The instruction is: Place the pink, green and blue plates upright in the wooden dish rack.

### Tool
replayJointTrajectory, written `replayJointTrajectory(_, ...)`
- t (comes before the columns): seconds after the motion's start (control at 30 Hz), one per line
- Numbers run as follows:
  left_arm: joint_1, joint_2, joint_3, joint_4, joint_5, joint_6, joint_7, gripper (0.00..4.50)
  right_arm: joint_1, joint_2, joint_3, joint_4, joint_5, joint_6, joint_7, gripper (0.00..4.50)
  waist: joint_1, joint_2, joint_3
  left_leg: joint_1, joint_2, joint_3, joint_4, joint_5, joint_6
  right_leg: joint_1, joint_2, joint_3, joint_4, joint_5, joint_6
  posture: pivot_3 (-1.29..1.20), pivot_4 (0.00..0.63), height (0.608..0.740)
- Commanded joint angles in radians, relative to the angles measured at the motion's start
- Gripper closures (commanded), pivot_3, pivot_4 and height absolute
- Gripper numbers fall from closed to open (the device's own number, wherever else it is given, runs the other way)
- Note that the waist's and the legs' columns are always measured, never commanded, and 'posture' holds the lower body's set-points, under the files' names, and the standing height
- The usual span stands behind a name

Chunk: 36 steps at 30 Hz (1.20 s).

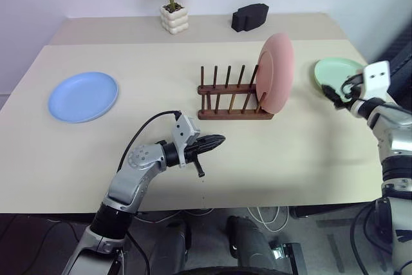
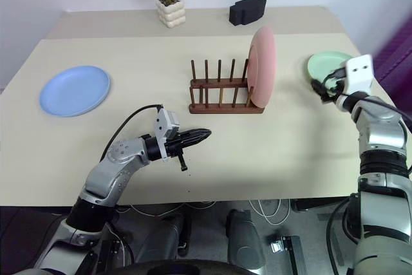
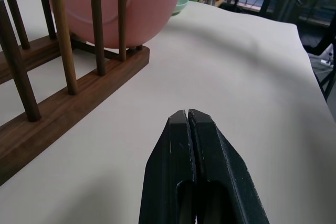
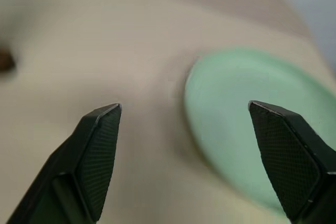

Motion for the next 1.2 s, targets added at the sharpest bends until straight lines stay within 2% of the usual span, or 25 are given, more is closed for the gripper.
replayJointTrajectory(0.03, -0.01, 0.001, 0.005, -0.024, 0.0, -0.015, 0.002, 4.5, -0.095, -0.02, 0.018, 0.141, -0.072, -0.072, -0.008, 0.57, 0.0, 0.0, 0.0, 0.0, 0.0, 0.0, 0.0, 0.0, 0.0, 0.0, 0.0, 0.0, 0.0, 0.0, 0.0, 0.0, 0.15, 0.731)
replayJointTrajectory(0.2, -0.006, 0.004, 0.009, -0.029, 0.002, -0.012, 0.002, 4.5, -0.191, -0.003, 0.052, 0.333, -0.146, -0.124, -0.023, 0.57, 0.0, 0.0, 0.0, 0.0, 0.0, 0.0, 0.0, 0.0, 0.0, 0.0, 0.0, 0.0, 0.0, 0.0, 0.0, 0.0, 0.15, 0.731)
replayJointTrajectory(0.37, -0.009, 0.003, 0.008, -0.028, 0.002, -0.01, 0.002, 4.5, -0.239, 0.012, 0.065, 0.425, -0.197, -0.14, -0.047, 0.57, -0.001, 0.0, 0.0, 0.0, 0.0, 0.0, 0.0, 0.0, 0.0, 0.0, 0.0, 0.0, 0.0, 0.0, 0.0, 0.0, 0.15, 0.731)
replayJointTrajectory(0.47, -0.009, 0.004, 0.009, -0.03, 0.001, -0.009, 0.002, 4.5, -0.252, 0.016, 0.066, 0.453, -0.216, -0.141, -0.067, 1.42, -0.001, 0.0, 0.0, 0.0, 0.0, 0.0, 0.0, 0.0, 0.0, 0.0, 0.0, 0.0, 0.0, 0.0, 0.0, 0.0, 0.15, 0.731)
replayJointTrajectory(0.57, -0.005, 0.006, 0.012, -0.034, 0.0, -0.007, 0.004, 4.5, -0.251, 0.014, 0.069, 0.465, -0.239, -0.152, -0.094, 2.83, -0.001, 0.0, 0.0, 0.0, 0.0, 0.0, 0.0, 0.0, 0.0, 0.0, 0.0, 0.001, 0.0, 0.0, 0.0, 0.0, 0.15, 0.731)
replayJointTrajectory(0.67, -0.002, 0.008, 0.014, -0.037, -0.002, -0.005, 0.006, 4.5, -0.249, 0.014, 0.063, 0.469, -0.245, -0.159, -0.103, 4.42, -0.002, 0.0, 0.0, 0.0, 0.0, 0.0, 0.0, 0.0, 0.0, 0.0, 0.0, 0.001, 0.0, 0.0, 0.0, 0.0, 0.15, 0.731)
replayJointTrajectory(1.0, 0.002, 0.009, 0.011, -0.043, -0.004, 0.0, 0.008, 4.5, -0.213, -0.001, 0.078, 0.443, -0.281, -0.264, -0.104, 4.47, -0.002, 0.0, 0.0, 0.0, 0.0, 0.0, 0.0, 0.0, 0.0, 0.0, 0.0, 0.001, 0.0, 0.0, 0.0, 0.0, 0.15, 0.731)
replayJointTrajectory(1.17, 0.003, 0.007, 0.009, -0.042, -0.009, 0.007, 0.005, 4.5, -0.208, -0.02, 0.045, 0.439, -0.253, -0.276, -0.05, 4.47, -0.002, 0.0, 0.0, 0.0, -0.001, 0.0, 0.0, 0.0, 0.0, 0.0, 0.0, 0.001, 0.0, 0.0, 0.0, 0.0, 0.15, 0.731)
replayJointTrajectory(1.2, 0.002, 0.006, 0.008, -0.041, -0.009, 0.006, 0.004, 4.5, -0.207, -0.025, 0.047, 0.439, -0.259, -0.277, -0.054, 4.24, -0.002, 0.0, 0.0, 0.0, -0.001, 0.0, 0.0, 0.0, 0.0, 0.0, 0.0, 0.001, 0.0, 0.0, 0.0, 0.0, 0.15, 0.731)
